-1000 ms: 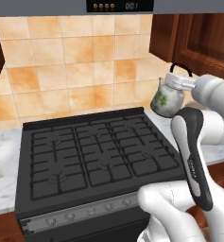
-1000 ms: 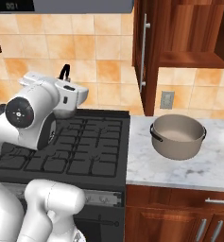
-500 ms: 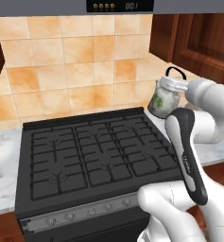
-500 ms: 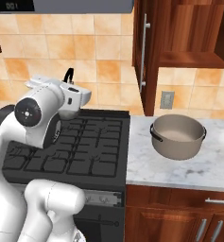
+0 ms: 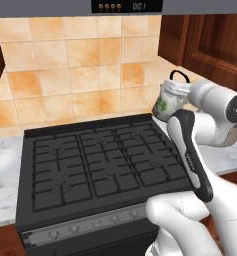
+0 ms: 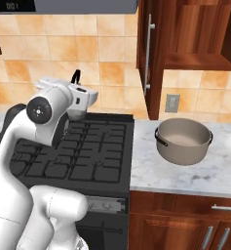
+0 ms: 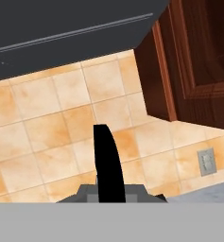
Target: Pick the kettle from the cabinet and place it on a stove burner. Then pick the pot from the counter and place it on another stove burner. Finally, turn both burners on.
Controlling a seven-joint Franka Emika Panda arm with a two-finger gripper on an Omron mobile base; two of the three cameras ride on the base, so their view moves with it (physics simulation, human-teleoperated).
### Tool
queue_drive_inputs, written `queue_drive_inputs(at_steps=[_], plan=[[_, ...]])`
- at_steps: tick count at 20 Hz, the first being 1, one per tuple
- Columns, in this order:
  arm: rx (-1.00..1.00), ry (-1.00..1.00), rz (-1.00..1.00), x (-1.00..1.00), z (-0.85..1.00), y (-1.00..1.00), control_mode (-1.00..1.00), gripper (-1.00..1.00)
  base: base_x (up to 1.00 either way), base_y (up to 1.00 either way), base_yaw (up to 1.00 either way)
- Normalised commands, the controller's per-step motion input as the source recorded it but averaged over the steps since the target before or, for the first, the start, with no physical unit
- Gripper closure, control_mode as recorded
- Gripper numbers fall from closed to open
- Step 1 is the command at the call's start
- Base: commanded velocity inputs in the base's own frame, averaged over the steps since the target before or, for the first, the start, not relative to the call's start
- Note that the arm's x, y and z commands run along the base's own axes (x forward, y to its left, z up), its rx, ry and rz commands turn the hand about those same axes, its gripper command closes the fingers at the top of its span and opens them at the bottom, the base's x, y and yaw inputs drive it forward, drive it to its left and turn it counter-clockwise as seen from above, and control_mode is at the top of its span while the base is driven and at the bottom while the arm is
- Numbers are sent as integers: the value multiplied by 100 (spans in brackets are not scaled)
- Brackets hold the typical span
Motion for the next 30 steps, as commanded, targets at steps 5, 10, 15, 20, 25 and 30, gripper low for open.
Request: queue_drive_inputs(at_steps=[5, 10, 15, 20, 25, 30], plan=[[-1, 2, 0, 37, -16, 0, -100, 100, 0, 0, 0], [0, 4, 0, 34, -29, 2, -100, 100, 0, 0, 0], [0, 2, 0, 28, -30, 1, -100, 100, 0, 0, 0], [-5, 0, 0, 22, -34, 0, -100, 100, 0, 0, 0], [-8, 0, 0, 18, -32, 0, -100, 100, 0, 0, 0], [-7, 0, 0, 18, -25, 0, -100, 100, 0, 0, 0]])
